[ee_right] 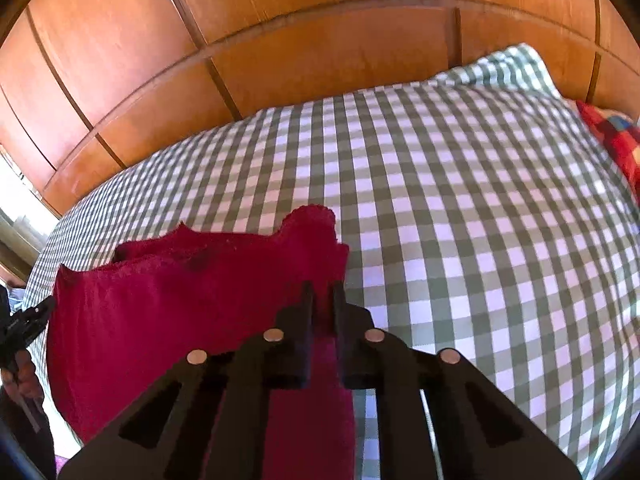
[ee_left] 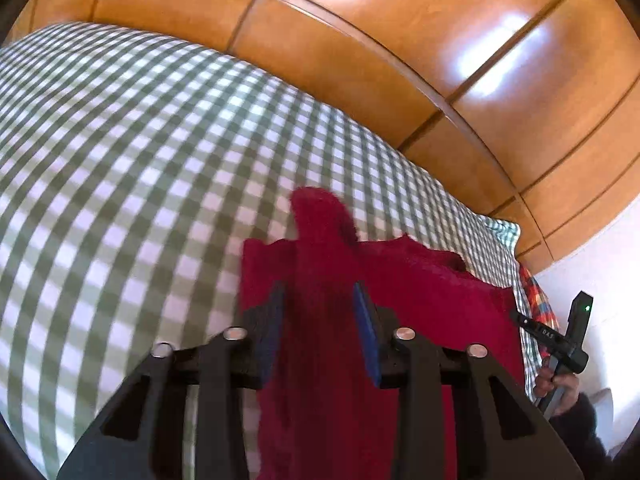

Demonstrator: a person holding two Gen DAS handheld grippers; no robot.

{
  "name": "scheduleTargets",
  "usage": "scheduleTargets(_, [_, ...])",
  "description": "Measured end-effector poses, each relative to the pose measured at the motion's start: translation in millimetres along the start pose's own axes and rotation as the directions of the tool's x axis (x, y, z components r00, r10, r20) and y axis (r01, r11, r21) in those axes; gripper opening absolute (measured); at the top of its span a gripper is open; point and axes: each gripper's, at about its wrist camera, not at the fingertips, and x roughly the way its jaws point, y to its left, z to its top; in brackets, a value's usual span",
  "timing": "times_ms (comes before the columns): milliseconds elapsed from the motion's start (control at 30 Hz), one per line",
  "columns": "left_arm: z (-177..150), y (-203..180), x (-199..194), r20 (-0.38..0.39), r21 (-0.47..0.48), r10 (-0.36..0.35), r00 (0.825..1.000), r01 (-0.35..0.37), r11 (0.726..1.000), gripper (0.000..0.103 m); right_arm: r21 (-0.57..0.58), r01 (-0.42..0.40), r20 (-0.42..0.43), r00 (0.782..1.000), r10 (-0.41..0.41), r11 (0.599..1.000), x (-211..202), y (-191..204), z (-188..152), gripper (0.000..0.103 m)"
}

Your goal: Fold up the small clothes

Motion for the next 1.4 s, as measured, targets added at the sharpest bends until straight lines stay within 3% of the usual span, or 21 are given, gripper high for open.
scheduleTargets(33, [0, -4, -2, 0.028, 0.021, 0.025, 0.999, -0.026, 0.999, 0.007, -0.007, 0.009, 0.033, 0.999, -0.009, 1.000, -6, 2, 1, 0.007])
scheduleTargets(67, [0, -8, -7, 0.081, 0.025, 0.079, 0.994, -0.081, 0.996, 0.007, -0.011, 0.017, 0.068, 0.998, -0.016, 1.000, -12, 3, 2, 0.007])
scheduleTargets(133, [0, -3, -6, 0.092, -0.014, 0.134, 0.987, -0.133, 0.991, 0.007, 0.012, 0.038, 0.107, 0.993, -0.039, 0.999, -14, 0, 2, 0.007])
scheduleTargets(267, [-13, 5, 28, 0.000, -0.002, 0.293, 0.956, -0.293, 0.956, 0.007, 0.002, 0.112, 0.017, 0.994, -0.112, 0.994, 29, -2, -15, 0.007])
scheduleTargets(400, [-18, -8, 33, 0.015, 0.031, 0.359, 0.933, -0.360, 0.933, 0.008, 0.007, 0.131, 0.044, 0.990, -0.131, 0.991, 34, -3, -25, 0.010])
scheduleTargets(533, [-20, -30, 18, 0.069, 0.058, 0.460, 0.885, -0.464, 0.884, 0.016, 0.000, 0.138, 0.043, 0.990, -0.138, 0.990, 32, -3, -25, 0.012])
scheduleTargets(600, [-24, -43, 6, 0.120, 0.067, 0.479, 0.870, -0.488, 0.870, 0.016, 0.017, 0.154, 0.042, 0.987, -0.155, 0.988, 32, -4, -22, 0.024])
scheduleTargets(633, [-27, -49, -1, 0.141, 0.070, 0.476, 0.868, -0.489, 0.870, 0.016, 0.031, 0.164, 0.044, 0.985, -0.165, 0.986, 29, -6, -23, 0.034])
scheduleTargets(733, [-40, -66, -16, 0.185, 0.092, 0.462, 0.867, -0.483, 0.870, 0.016, 0.055, 0.159, 0.053, 0.985, -0.162, 0.986, 17, -12, -20, 0.051])
scheduleTargets(1133, [-74, -94, -33, 0.222, 0.166, 0.429, 0.876, -0.468, 0.868, 0.016, 0.048, 0.086, 0.074, 0.993, -0.089, 0.995, -32, 3, -44, 0.058])
scheduleTargets(1300, [-83, -98, -35, 0.222, 0.175, 0.425, 0.877, -0.465, 0.868, 0.016, 0.052, 0.063, 0.043, 0.997, -0.065, 0.997, -29, 6, -48, 0.055])
scheduleTargets(1400, [-87, -99, -37, 0.223, 0.176, 0.423, 0.878, -0.463, 0.869, 0.016, 0.040, 0.055, 0.020, 0.998, -0.056, 0.998, -24, 7, -50, 0.030])
